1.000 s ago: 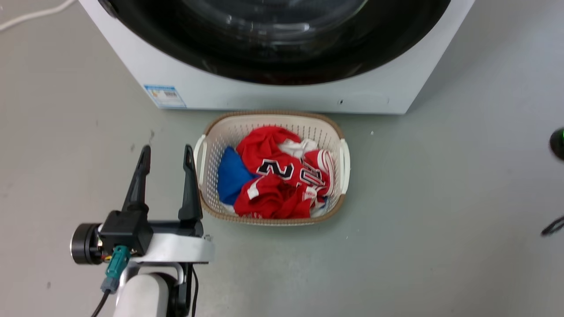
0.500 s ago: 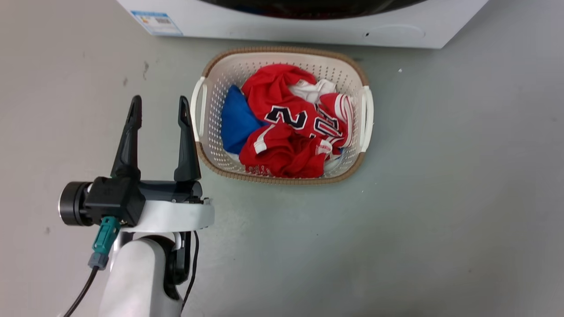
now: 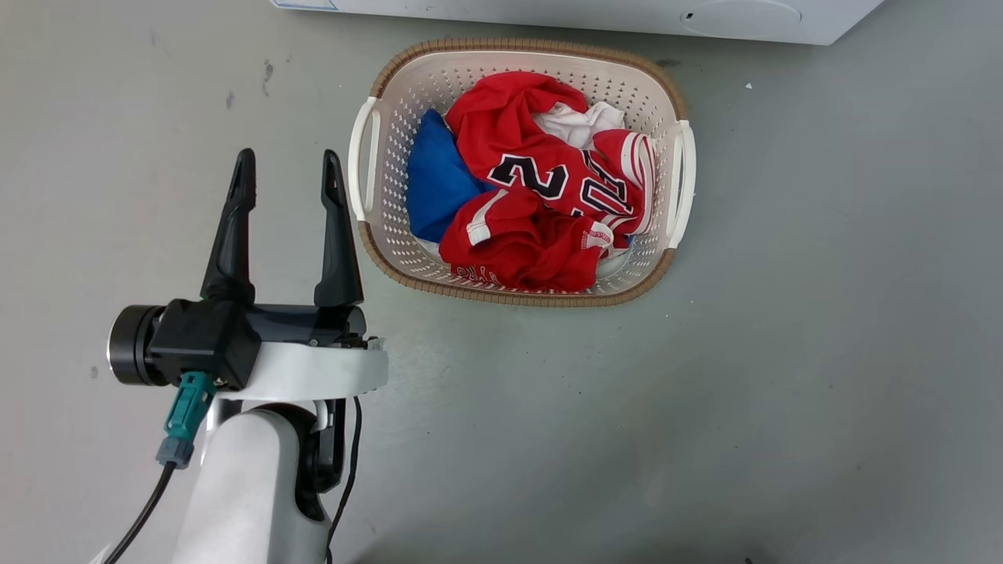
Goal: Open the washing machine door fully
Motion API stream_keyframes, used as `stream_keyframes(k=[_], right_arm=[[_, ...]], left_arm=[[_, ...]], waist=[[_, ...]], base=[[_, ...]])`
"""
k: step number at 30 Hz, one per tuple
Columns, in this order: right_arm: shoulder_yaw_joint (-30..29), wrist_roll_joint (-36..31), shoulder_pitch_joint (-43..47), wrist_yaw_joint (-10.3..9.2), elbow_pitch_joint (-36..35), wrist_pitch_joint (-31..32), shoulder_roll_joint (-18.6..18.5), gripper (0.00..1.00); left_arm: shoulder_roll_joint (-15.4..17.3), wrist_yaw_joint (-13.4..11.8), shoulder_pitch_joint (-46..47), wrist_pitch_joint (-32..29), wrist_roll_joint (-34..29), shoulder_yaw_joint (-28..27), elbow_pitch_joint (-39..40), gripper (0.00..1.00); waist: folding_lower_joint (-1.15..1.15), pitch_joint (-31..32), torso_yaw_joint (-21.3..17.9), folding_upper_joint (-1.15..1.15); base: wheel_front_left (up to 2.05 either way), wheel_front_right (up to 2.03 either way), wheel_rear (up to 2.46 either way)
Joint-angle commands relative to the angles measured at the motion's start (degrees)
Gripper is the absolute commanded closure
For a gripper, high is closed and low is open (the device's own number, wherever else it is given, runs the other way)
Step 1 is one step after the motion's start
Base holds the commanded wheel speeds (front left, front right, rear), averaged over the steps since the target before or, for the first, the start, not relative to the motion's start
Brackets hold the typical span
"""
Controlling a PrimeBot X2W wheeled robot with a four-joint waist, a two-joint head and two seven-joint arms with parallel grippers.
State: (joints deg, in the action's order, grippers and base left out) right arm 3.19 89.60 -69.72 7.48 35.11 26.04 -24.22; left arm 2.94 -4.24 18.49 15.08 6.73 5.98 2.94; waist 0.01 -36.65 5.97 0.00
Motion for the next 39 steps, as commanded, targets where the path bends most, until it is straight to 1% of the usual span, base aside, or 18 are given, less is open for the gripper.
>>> stream_keyframes(k=[1,9,16,18,21,24,39], right_arm=[[1.5,-0.5,-1.3,0.09,0.2,1.1,1.4,1.0],[4.5,-1.3,-1.1,0.35,0.5,4.6,3.5,1.0],[6.3,-0.4,0.0,0.45,-1.9,7.9,5.4,1.0],[6.4,-0.5,1.1,0.45,-2.0,8.2,5.4,1.0],[5.8,-0.5,2.5,0.18,-1.9,7.8,3.8,1.0],[5.7,-0.4,4.0,-0.01,-2.0,7.9,3.1,1.0],[8.8,0.2,13.4,0.08,-6.3,11.9,5.4,1.0]], left_arm=[[-0.1,-0.2,0.9,0.1,0.2,0.2,-0.1,0.0],[-0.1,-0.4,0.1,0.1,0.3,-0.1,-0.7,0.0],[-0.1,0.0,-0.6,0.1,0.1,-0.2,-1.2,0.0],[-0.1,-0.1,-0.7,0.1,0.1,-0.2,-1.3,0.0],[0.0,0.0,-1.2,0.1,0.0,-0.4,-1.6,0.0],[-0.1,0.1,-1.7,0.1,0.0,-0.5,-1.8,0.0],[-0.1,0.6,-4.3,0.1,-0.6,-1.8,-2.2,0.0]], waist=[[-0.01,-0.1,0.2,0.0],[-0.01,1.3,0.1,0.0],[-0.01,2.9,-0.4,0.0],[-0.01,3.5,-0.6,0.0],[-0.01,4.6,-0.8,0.0],[-0.01,5.4,-0.9,0.0],[-0.01,11.0,-2.2,0.0]], base=[[0.0,0.0,0.0],[0.0,0.0,0.0],[0.0,0.0,0.0],[0.0,0.0,0.0],[0.0,0.0,0.0],[0.0,0.0,0.0],[0.0,0.0,0.0]])
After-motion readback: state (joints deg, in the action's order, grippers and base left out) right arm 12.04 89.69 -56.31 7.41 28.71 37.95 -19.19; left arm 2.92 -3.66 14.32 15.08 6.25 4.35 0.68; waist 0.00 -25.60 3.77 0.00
